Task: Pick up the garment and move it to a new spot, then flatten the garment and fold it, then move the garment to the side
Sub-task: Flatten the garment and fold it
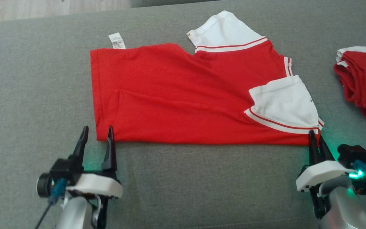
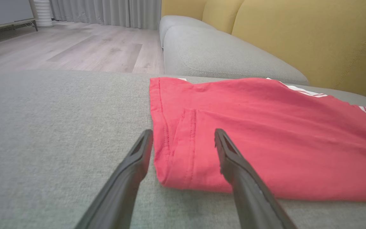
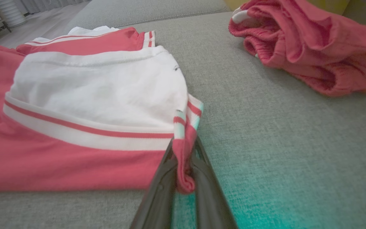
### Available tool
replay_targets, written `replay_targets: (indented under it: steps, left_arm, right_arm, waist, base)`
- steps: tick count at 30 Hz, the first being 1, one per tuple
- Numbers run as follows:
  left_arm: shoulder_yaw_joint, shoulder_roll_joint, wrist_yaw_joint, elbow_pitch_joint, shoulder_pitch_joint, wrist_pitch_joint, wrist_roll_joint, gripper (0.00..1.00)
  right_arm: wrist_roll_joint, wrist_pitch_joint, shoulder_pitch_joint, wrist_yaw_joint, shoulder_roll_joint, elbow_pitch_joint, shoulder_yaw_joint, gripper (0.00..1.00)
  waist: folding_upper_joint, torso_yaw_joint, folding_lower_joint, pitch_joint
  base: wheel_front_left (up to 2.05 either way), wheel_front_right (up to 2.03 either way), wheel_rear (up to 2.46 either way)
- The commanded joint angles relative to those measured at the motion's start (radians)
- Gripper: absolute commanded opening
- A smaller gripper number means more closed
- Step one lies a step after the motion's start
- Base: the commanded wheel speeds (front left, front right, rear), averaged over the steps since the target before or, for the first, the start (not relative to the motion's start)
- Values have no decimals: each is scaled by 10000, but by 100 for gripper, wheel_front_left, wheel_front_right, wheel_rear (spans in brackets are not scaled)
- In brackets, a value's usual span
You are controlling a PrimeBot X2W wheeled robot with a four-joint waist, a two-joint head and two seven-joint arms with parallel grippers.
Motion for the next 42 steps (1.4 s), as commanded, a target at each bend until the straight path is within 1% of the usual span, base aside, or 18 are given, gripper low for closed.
replay_targets:
  steps: [1,5,10,13,17,18,19,20,21,25,33,36,40,41,42]
  left_arm:
    - [394,91,-69,-109,-361,-65,40,100]
    - [427,137,-378,949,-978,-65,52,100]
    - [71,295,-513,2336,-1675,-65,-94,100]
    - [-197,346,-528,2747,-1910,-65,-339,100]
    - [-829,442,-531,2961,-1948,-65,-832,100]
    - [-1022,471,-532,2975,-1940,-65,-964,86]
    - [-1163,506,-532,2972,-1931,-65,-1107,48]
    - [-1246,538,-532,2872,-1929,-65,-1241,33]
    - [-1244,576,-533,2682,-1921,-65,-1340,0]
    - [-945,645,-533,1756,-1796,-65,-1188,0]
    - [-212,254,-534,108,-687,-65,-1040,0]
    - [-40,170,-534,-215,-45,-65,-1106,0]
    - [-108,131,-534,-157,598,-65,-1072,0]
    - [-168,123,-534,-68,794,-65,-1061,4]
    - [-171,117,-534,21,973,-65,-1076,11]
  right_arm:
    - [-69,7,-136,-9,-139,-153,227,0]
    - [-34,6,-260,-9,-85,-148,406,0]
    - [18,6,-359,-9,-55,-91,547,0]
    - [30,6,-385,-9,-47,-83,548,0]
    - [37,6,-383,-9,-40,-93,505,0]
    - [42,6,-384,-9,-39,-90,498,0]
    - [42,6,-389,-9,-37,-87,495,0]
    - [41,6,-398,-9,-36,-85,492,0]
    - [47,6,-408,-9,-35,-88,496,0]
    - [84,6,-424,-9,-32,-91,474,0]
    - [302,6,-200,-9,-30,-176,82,0]
    - [442,6,-22,-9,-30,-294,-66,0]
    - [636,6,232,-9,-29,-488,-74,0]
    - [702,6,336,-9,-29,-548,-47,0]
    - [766,6,439,-9,-29,-615,-2,0]
  waist:
    - [0,-47,-1,41]
    - [0,-143,-1,157]
    - [0,-210,-1,254]
    - [0,-220,-1,306]
    - [0,-181,-1,358]
    - [0,-168,-1,367]
    - [0,-153,-1,376]
    - [0,-133,-1,384]
    - [0,-109,-1,395]
    - [0,23,-1,414]
    - [0,527,-1,-162]
    - [0,750,-1,-513]
    - [0,926,-1,-850]
    - [0,967,-1,-954]
    - [0,988,-1,-1035]
  base:
    - [0,0,0]
    - [0,0,0]
    - [0,0,0]
    - [0,0,0]
    - [0,0,0]
    - [0,0,0]
    - [0,0,0]
    - [0,0,0]
    - [0,0,0]
    - [0,0,0]
    - [0,0,0]
    - [0,0,0]
    - [0,0,0]
    - [0,0,0]
    - [0,0,0]
